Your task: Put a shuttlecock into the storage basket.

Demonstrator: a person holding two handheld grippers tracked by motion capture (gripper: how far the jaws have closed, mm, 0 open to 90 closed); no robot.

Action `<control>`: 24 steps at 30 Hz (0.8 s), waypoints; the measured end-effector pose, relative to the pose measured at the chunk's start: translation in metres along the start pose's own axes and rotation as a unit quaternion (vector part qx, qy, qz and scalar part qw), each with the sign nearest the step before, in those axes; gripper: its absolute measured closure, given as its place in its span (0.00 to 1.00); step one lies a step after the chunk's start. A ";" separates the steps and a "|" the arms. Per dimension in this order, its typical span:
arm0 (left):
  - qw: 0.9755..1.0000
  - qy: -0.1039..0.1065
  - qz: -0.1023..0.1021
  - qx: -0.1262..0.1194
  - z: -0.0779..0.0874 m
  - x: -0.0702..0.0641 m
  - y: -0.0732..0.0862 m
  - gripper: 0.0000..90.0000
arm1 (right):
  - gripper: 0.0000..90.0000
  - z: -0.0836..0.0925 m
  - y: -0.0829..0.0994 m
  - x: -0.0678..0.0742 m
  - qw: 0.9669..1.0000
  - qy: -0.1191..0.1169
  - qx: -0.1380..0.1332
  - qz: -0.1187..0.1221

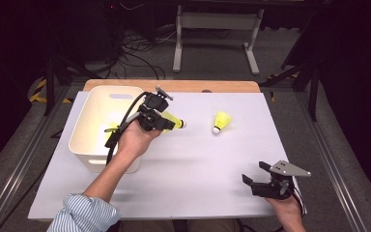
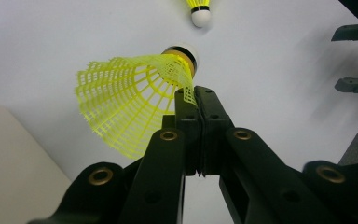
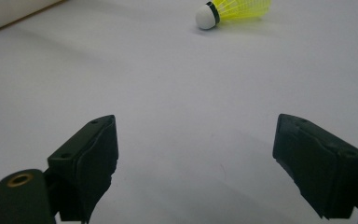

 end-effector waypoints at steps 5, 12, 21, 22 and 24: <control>1.000 -0.003 0.000 -0.004 0.007 0.003 -0.004 0.99 | 0.17 0.000 0.000 0.000 1.000 -0.001 0.000 0.000; 1.000 -0.004 0.010 -0.012 0.016 0.009 -0.007 0.99 | 0.17 0.000 0.000 0.000 1.000 -0.001 0.000 0.000; 1.000 -0.011 0.017 -0.017 0.025 0.016 -0.009 0.99 | 0.17 0.000 0.000 0.000 1.000 -0.002 0.000 0.000; 1.000 -0.011 0.017 -0.017 0.025 0.016 -0.009 0.99 | 0.17 0.000 0.000 0.000 1.000 -0.002 0.000 0.000; 1.000 -0.013 0.018 -0.019 0.028 0.018 -0.008 0.99 | 0.17 0.000 0.000 0.000 1.000 -0.002 0.000 -0.001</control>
Point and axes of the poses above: each handheld gripper's, and its own axes: z roughly backward along the jaws, y roughly out of its underside, x roughly to its left, the point moved 5 cm from there along -z, roughly forward along the jaws, and after that the axes turned 6 degrees about -x, right-handed, at the moved point
